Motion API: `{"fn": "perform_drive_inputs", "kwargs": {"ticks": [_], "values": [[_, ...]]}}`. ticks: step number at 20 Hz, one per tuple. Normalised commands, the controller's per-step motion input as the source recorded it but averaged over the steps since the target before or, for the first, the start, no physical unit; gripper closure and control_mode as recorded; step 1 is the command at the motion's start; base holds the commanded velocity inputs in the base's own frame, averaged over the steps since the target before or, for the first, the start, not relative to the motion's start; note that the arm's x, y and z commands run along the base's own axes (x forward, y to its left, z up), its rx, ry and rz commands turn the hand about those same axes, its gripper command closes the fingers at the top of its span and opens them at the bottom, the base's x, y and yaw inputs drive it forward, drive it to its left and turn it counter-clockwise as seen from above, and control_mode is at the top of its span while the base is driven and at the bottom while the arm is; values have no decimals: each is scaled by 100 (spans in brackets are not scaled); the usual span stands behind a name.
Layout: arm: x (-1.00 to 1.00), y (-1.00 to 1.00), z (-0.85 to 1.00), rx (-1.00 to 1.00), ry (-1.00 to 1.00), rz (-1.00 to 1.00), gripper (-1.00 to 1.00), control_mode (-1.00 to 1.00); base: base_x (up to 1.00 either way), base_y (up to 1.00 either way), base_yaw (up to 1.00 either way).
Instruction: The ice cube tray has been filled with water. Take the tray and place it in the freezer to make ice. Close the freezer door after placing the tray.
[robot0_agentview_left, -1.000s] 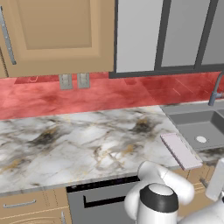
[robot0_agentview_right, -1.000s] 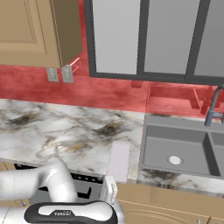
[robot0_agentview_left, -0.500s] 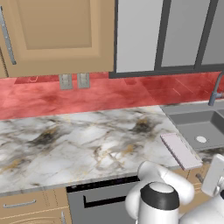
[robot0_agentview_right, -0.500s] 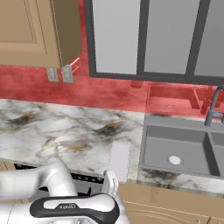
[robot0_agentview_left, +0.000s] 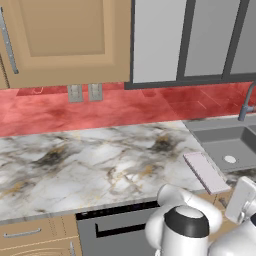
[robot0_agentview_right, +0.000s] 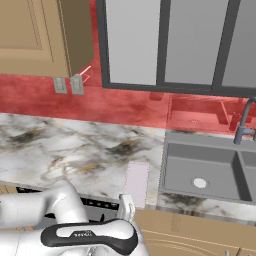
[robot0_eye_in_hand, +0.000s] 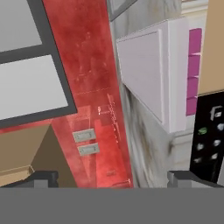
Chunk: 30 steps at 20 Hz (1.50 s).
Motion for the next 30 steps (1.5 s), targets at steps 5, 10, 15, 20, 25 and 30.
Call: {"fn": "perform_drive_inputs", "kwargs": {"ticks": [5,10,15,20,25,30], "values": [[15,0,-19,0,-3,0,-100,-100,0,0,0],[14,0,-18,0,-3,0,-100,-100,0,0,0],[12,0,-19,0,-2,0,-100,-100,0,0,0],[5,-6,-20,0,0,0,-100,-100,0,0,0],[4,-7,-18,0,0,0,-100,-100,0,0,0],[4,-7,-15,0,0,0,-100,-100,0,0,0]]}}
